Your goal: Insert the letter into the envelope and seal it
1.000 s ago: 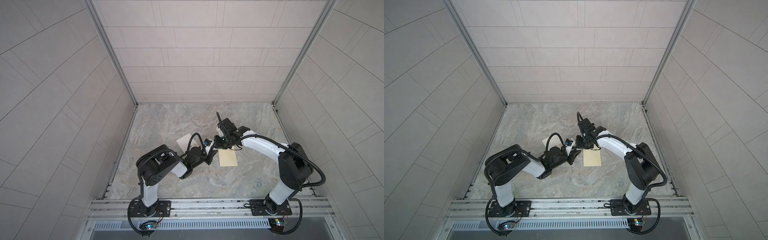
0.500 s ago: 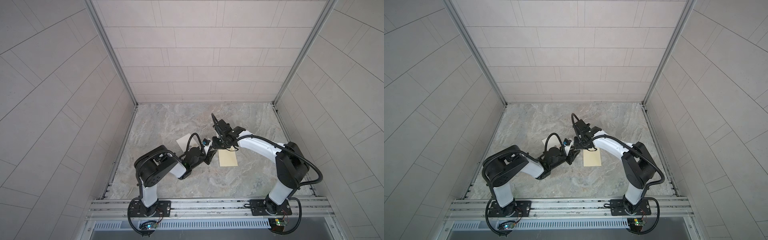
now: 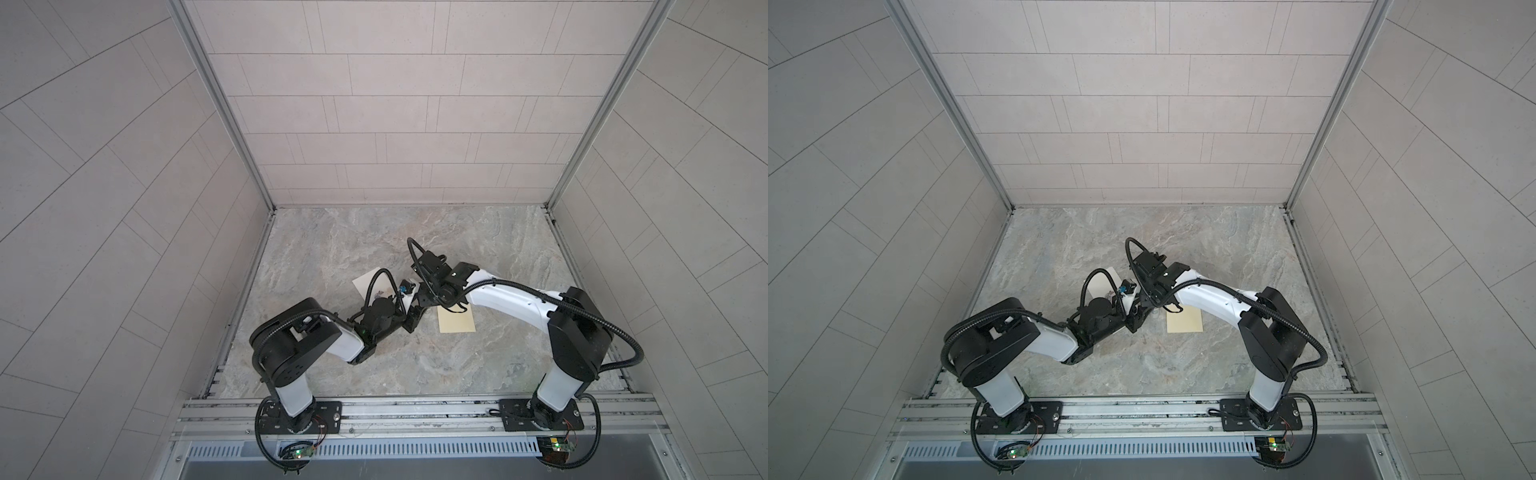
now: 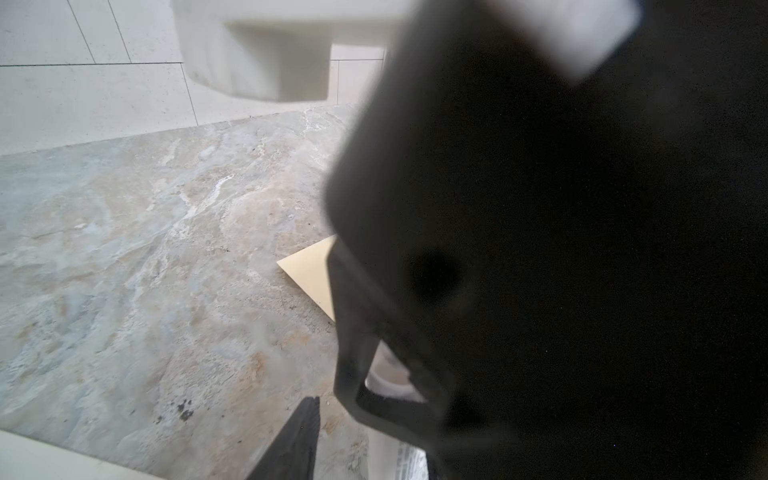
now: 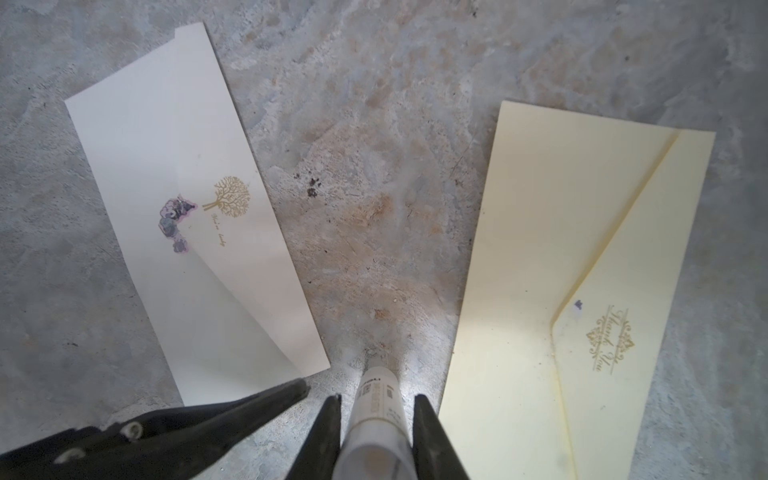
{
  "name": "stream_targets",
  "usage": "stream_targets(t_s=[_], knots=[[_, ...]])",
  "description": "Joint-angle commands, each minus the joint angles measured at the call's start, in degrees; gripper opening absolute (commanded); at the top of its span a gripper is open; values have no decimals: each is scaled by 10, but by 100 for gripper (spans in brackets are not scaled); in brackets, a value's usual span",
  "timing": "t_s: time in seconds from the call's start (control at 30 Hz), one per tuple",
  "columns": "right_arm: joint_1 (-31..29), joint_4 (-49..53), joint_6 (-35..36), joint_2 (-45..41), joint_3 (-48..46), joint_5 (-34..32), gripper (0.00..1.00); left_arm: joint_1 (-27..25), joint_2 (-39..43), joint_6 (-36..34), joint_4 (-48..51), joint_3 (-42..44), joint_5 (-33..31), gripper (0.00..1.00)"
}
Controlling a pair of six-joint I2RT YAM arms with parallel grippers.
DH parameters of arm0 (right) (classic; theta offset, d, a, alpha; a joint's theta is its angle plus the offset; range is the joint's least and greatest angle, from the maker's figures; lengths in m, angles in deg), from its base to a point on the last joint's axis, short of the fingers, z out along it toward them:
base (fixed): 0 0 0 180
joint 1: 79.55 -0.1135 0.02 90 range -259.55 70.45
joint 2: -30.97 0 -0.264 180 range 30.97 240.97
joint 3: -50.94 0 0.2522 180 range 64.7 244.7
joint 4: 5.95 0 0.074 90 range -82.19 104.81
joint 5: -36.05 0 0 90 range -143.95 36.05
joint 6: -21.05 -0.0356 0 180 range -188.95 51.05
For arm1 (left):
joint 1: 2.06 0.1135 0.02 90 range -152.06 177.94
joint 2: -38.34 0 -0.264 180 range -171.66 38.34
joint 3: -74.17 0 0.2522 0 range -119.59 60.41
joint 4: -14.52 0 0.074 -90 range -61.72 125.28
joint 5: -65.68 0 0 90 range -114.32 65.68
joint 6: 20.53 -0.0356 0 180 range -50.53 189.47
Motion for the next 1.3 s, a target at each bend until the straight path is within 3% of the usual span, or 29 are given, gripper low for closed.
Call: stream_targets(t_s=[0.0,0.3,0.5,0.6,0.8,0.9,1.07,1.17,1.27], knots=[[-13,35,-9,31,-10,-12,11,-3,19,-13,-1,1,-13,47],[53,8,1,57,-6,60,16,-2,63,-7,25,14,-46,48],[102,25,50,120,66,82,17,0,130,4,92,20,-80,51],[114,40,64,154,107,91,19,12,164,42,152,19,-131,54],[117,50,70,179,152,108,42,43,230,111,281,15,-178,60],[110,47,77,164,160,100,47,74,259,178,340,15,-190,61],[88,51,87,146,172,80,47,159,289,319,467,0,-170,63],[64,54,89,154,193,81,42,207,280,338,589,-45,-147,65],[48,57,83,187,226,107,30,225,246,326,708,-102,-155,67]])
